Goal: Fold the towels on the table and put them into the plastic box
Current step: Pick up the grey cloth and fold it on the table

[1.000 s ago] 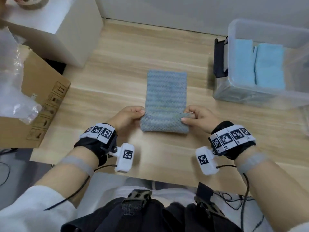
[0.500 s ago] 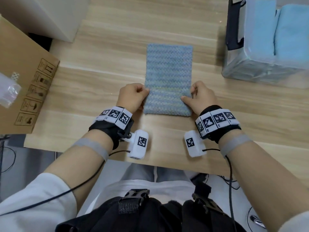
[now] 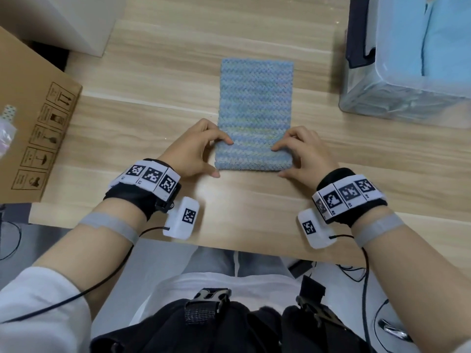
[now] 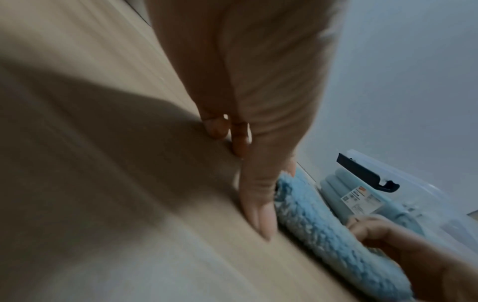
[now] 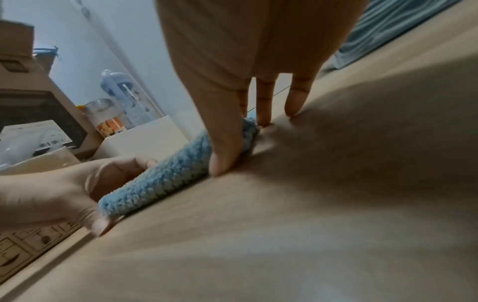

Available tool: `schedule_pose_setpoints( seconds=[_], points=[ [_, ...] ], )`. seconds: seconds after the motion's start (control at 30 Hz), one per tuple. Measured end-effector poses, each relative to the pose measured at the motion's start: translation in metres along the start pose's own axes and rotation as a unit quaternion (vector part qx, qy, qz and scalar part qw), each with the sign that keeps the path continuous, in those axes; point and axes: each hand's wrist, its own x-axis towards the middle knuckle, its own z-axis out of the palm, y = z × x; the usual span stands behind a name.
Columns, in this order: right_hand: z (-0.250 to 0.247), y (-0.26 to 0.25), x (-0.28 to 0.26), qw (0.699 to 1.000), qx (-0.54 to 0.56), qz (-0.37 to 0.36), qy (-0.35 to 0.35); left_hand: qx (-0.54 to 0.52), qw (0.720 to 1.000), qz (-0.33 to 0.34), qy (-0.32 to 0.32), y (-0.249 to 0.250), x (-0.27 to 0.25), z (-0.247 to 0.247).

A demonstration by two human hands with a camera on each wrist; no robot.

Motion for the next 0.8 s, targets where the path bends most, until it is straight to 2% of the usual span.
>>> schedule_pose_setpoints(
  seconds=[0.1, 0.2, 0.33, 0.37, 0.5, 0.67, 0.8],
  points=[
    [0.003, 0.003, 0.000, 0.998, 0.021, -0.028, 0.055, -0.051, 0.998, 0.013, 0.034, 0.000, 0.001, 0.000],
    [0.000, 0.002, 0.003, 0.994, 0.049, -0.023, 0.094, -0.123, 0.990, -0.001, 0.069, 0.002, 0.003, 0.000],
    [-0.010, -0.005, 0.019, 0.963, 0.231, 0.073, 0.119, -0.211, 0.973, -0.048, 0.080, 0.011, 0.012, -0.004],
    [-0.012, -0.007, 0.025, 0.958, 0.244, 0.094, 0.122, -0.237, 0.965, -0.067, 0.087, 0.013, 0.016, -0.005],
    [-0.021, -0.004, 0.053, 0.964, 0.189, 0.151, 0.114, -0.204, 0.959, -0.130, 0.150, 0.017, 0.034, -0.006],
    [-0.019, 0.000, 0.073, 0.964, 0.138, 0.186, 0.130, -0.106, 0.963, -0.172, 0.180, 0.019, 0.048, -0.008],
    [-0.022, 0.000, 0.068, 0.965, 0.135, 0.160, 0.158, -0.165, 0.941, -0.173, 0.241, 0.018, 0.046, -0.008]
  ],
)
